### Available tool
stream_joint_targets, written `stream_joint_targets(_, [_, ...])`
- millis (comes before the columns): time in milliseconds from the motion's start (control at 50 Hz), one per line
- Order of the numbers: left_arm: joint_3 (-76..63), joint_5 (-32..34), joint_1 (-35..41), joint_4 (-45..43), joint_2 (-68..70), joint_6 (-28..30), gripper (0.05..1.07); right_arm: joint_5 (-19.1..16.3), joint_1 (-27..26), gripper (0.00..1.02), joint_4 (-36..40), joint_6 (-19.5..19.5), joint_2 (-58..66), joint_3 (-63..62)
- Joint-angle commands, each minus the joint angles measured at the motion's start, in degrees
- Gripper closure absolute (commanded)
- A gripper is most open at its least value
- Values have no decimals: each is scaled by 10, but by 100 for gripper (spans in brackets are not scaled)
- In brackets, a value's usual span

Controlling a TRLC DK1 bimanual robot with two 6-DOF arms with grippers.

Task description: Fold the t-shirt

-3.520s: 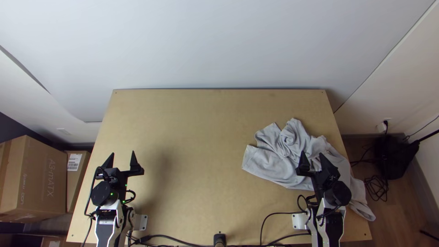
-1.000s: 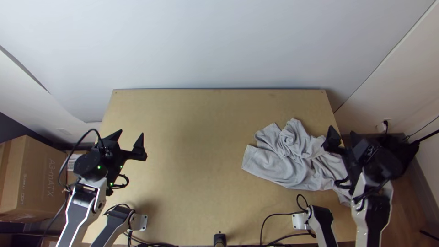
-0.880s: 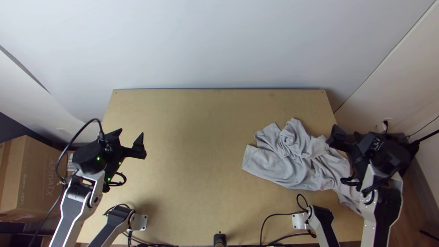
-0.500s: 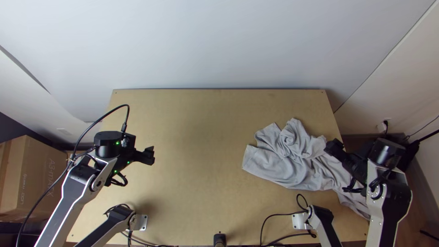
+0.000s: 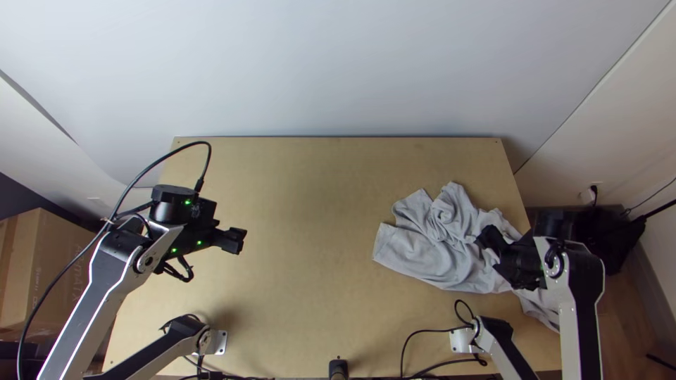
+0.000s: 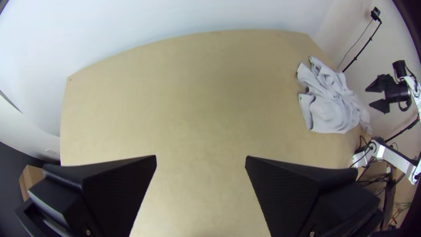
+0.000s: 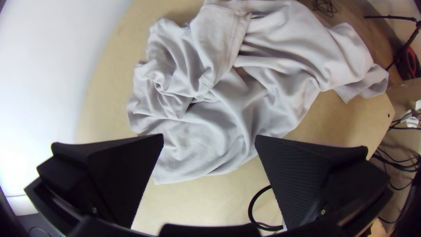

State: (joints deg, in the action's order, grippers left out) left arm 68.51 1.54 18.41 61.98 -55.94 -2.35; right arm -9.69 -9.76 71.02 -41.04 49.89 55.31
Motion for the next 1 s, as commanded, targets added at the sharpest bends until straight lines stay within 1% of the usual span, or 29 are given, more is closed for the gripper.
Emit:
stream_joint_targets(0, [19, 9, 0, 3, 8, -12, 10, -2, 0, 13, -1, -20, 34, -21])
stream_joint_targets(60, [17, 9, -3, 3, 9, -22, 10, -2, 0, 14, -23, -19, 42, -32])
stream_joint_targets(100, [16, 8, -13, 3, 9, -40, 10, -2, -1, 19, -46, -21, 47, -37])
stream_joint_targets(160, [15, 9, -36, 0, 9, -64, 10, -2, -6, 19, -75, -23, 59, -43])
stream_joint_targets(220, [16, 8, -38, -5, 9, -64, 11, -2, -8, 19, -89, -23, 78, -49])
stream_joint_targets(240, [16, 9, -39, -5, 10, -64, 11, -2, -8, 21, -91, -23, 86, -49])
stream_joint_targets(320, [16, 8, -38, -12, 10, -66, 11, -1, -25, 42, -101, -21, 114, -49])
stream_joint_targets(340, [16, 9, -38, -12, 11, -66, 11, -2, -31, 44, -105, -21, 118, -49])
stream_joint_targets(620, [14, 8, -50, -13, 8, -64, 11, -1, -35, 43, -160, -20, 158, -63])
stream_joint_targets(840, [14, 8, -53, -14, 8, -72, 11, 6, -38, 44, -229, -20, 173, -92])
stream_joint_targets(980, [13, 8, -55, -14, 8, -74, 11, 10, -37, 44, -242, -20, 201, -97])
